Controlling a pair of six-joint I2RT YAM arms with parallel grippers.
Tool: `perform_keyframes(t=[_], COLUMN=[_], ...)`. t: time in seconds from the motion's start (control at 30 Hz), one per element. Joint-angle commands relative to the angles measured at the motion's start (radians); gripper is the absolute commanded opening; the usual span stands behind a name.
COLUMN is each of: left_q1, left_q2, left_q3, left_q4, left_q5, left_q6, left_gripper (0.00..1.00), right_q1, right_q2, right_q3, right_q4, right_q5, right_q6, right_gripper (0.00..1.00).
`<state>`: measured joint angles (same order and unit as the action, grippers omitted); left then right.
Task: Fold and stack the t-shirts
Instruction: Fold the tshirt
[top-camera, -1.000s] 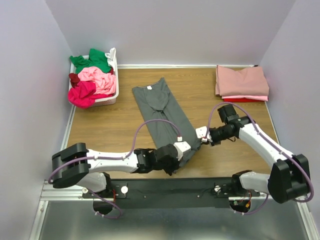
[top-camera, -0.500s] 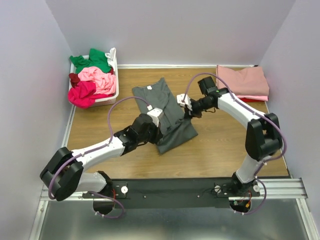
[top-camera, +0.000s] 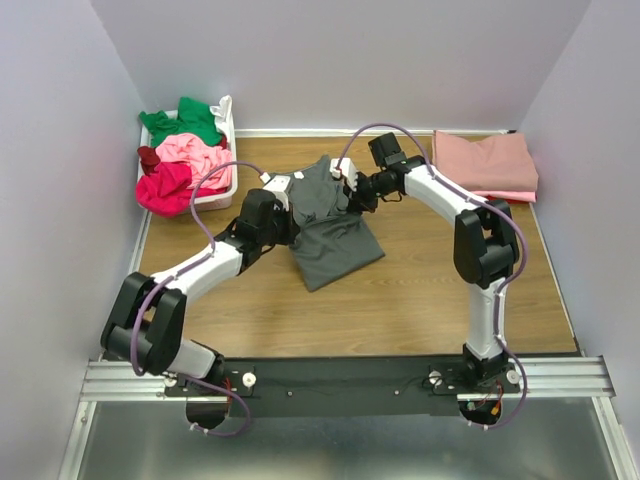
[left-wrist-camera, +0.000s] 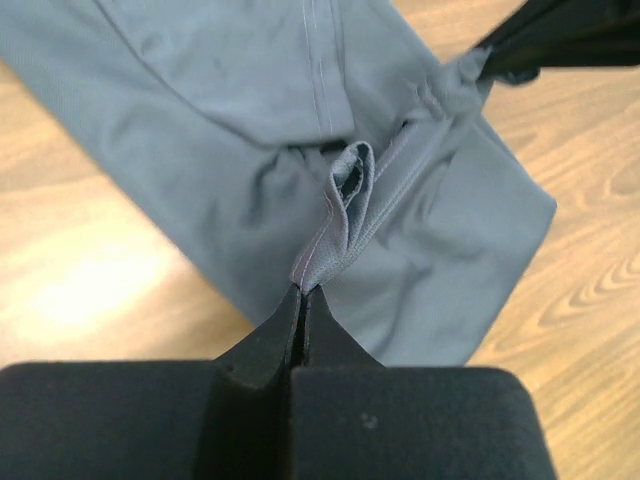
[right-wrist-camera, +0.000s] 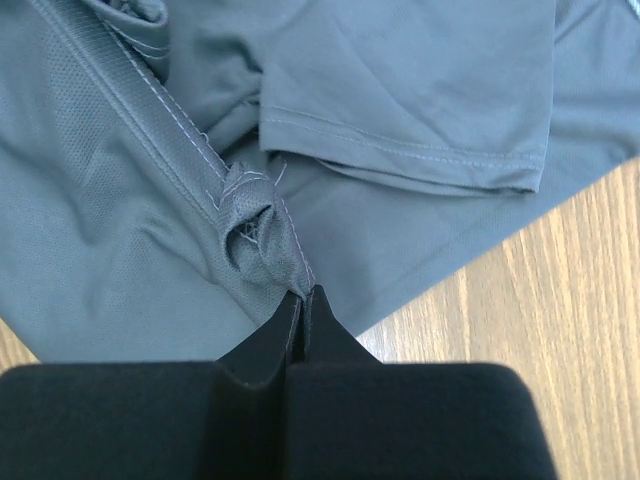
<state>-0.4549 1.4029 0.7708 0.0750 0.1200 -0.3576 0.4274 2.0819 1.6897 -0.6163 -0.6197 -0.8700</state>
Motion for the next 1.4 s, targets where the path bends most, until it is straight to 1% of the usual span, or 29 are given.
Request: perform_keyframes(t=[0.0,0.27,0.67,0.73,0.77,0.8,0.83,0.87,0.9,0.93,0.97,1.0,1.03,1.07,1.1,1.13,1.17,1.2,1.23,1.27,1.3,1.33,1.37], left_q1=[0.022,0.025,0.058,0.059,0.065,0.068,0.073,0.076,0.084,0.088,0.096,0.111,0.119,0.124,0.13,0.137,0.14,0.142,0.143,0.142,0.142,0.136,0.118], left_q2=[0.079,0.162,0.209,0.225,0.235,0.235,0.248,0.251,0.254,0.254,0.249,0.228,0.214,0.196,0.17,0.098,0.058,-0.017,-0.051,-0.083,-0.114,-0.174,-0.201], left_q3=[0.064,0.113,0.157,0.163,0.18,0.18,0.203,0.22,0.235,0.257,0.303,0.349,0.37,0.39,0.401,0.394,0.383,0.36,0.349,0.337,0.319,0.267,0.239], left_q4=[0.023,0.014,-0.027,-0.033,-0.046,-0.046,-0.059,-0.07,-0.075,-0.107,-0.121,-0.147,-0.162,-0.184,-0.196,-0.19,-0.181,-0.175,-0.179,-0.187,-0.19,-0.184,-0.176], left_q5=[0.084,0.099,0.041,0.038,0.024,0.017,0.006,-0.047,-0.075,-0.101,-0.184,-0.233,-0.276,-0.36,-0.385,-0.388,-0.35,-0.298,-0.242,-0.127,-0.047,0.004,0.045], left_q6=[0.045,0.068,0.083,0.082,0.08,0.08,0.082,0.078,0.081,0.086,0.097,0.101,0.115,0.15,0.175,0.207,0.236,0.315,0.345,0.353,0.386,0.397,0.391], left_gripper=[0.0,0.0,0.0,0.0,0.0,0.06,0.16,0.27,0.47,0.52,0.57,0.59,0.64,0.74,0.79,0.83,0.89,0.9,0.9,0.9,0.89,0.89,0.89], right_q1=[0.004,0.004,0.007,0.008,0.013,0.014,0.017,0.019,0.022,0.022,0.02,0.022,0.02,0.019,0.007,-0.001,-0.012,-0.038,-0.053,-0.073,-0.091,-0.122,-0.142], right_q2=[0.033,0.038,0.107,0.124,0.135,0.135,0.145,0.147,0.147,0.139,0.127,0.127,0.13,0.107,0.089,0.064,0.041,-0.017,-0.051,-0.083,-0.117,-0.149,-0.152], right_q3=[0.039,0.042,0.131,0.146,0.163,0.163,0.175,0.182,0.179,0.173,0.173,0.186,0.212,0.215,0.194,0.171,0.148,0.072,0.027,-0.029,-0.126,-0.159,-0.177], right_q4=[0.032,0.055,0.066,0.069,0.067,0.07,0.079,0.108,0.139,0.182,0.267,0.294,0.293,0.294,0.302,0.306,0.305,0.302,0.261,0.236,0.23,0.218,0.21], right_q5=[0.051,0.133,0.146,0.149,0.158,0.166,0.178,0.219,0.247,0.283,0.402,0.476,0.535,0.572,0.557,0.488,0.436,0.357,0.157,0.064,0.025,0.014,0.018], right_q6=[0.066,0.109,0.178,0.192,0.209,0.209,0.247,0.27,0.351,0.415,0.489,0.616,0.653,0.658,0.655,0.652,0.649,0.588,0.533,0.464,0.424,0.428,0.454], right_gripper=[0.01,0.0,0.01,0.04,0.09,0.14,0.2,0.29,0.39,0.42,0.46,0.57,0.59,0.63,0.64,0.65,0.66,0.7,0.72,0.74,0.82,0.82,0.81])
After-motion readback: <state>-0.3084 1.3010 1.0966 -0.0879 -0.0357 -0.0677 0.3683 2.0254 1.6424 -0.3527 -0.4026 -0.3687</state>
